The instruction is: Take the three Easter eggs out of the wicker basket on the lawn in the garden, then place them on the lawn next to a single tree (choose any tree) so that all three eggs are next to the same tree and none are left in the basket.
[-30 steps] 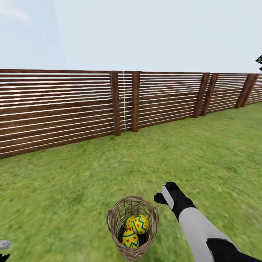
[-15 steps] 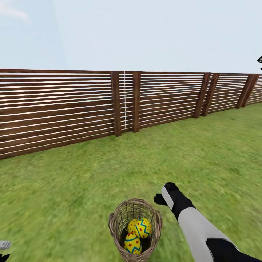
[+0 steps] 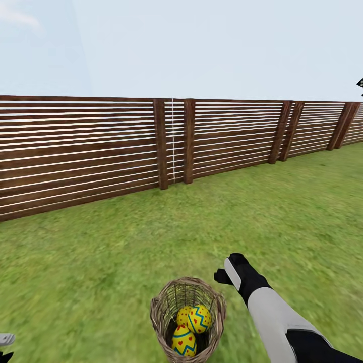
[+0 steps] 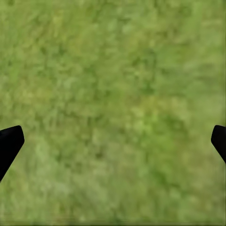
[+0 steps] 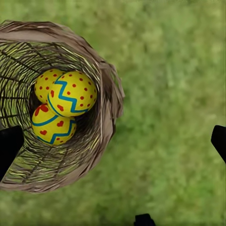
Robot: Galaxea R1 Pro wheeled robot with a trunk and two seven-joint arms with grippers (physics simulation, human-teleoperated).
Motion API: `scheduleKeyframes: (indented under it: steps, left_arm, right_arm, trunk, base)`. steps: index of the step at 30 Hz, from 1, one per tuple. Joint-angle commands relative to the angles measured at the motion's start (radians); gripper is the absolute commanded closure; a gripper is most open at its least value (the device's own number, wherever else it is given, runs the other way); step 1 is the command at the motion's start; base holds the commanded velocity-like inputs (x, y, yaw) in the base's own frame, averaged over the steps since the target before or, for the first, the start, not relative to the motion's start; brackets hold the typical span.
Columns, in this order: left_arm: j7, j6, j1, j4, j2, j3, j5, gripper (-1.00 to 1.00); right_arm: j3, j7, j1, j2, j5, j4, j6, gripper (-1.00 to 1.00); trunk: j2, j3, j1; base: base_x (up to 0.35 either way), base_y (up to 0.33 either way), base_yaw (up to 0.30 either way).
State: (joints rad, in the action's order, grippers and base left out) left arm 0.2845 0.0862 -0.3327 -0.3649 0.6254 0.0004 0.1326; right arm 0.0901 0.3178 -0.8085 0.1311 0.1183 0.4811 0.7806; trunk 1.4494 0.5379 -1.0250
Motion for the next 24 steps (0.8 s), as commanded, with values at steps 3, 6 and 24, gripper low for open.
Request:
scheduleKeyframes:
  steps: [3, 6, 24]
  left_arm:
    - [0.005, 0.014, 0.0, -0.001, 0.0, 0.001, 0.01, -1.0]
    - [0.005, 0.017, 0.0, -0.002, 0.0, 0.001, 0.011, -1.0]
    - [0.009, 0.019, 0.0, -0.002, 0.0, 0.001, 0.012, -1.0]
  right_arm:
    - [0.005, 0.009, -0.006, -0.001, 0.011, 0.002, 0.001, -1.0]
    - [0.005, 0.009, -0.011, -0.002, 0.01, 0.0, 0.002, -1.0]
    - [0.004, 0.009, -0.017, -0.007, 0.01, -0.031, 0.001, -1.0]
  trunk:
    - [0.001, 0.001, 0.0]
    - [0.001, 0.001, 0.0]
    - [0.113, 0.051, -0.061]
  base:
    - [0.003, 0.0, 0.0]
    - [0.001, 0.0, 0.0]
    - [0.0, 0.0, 0.0]
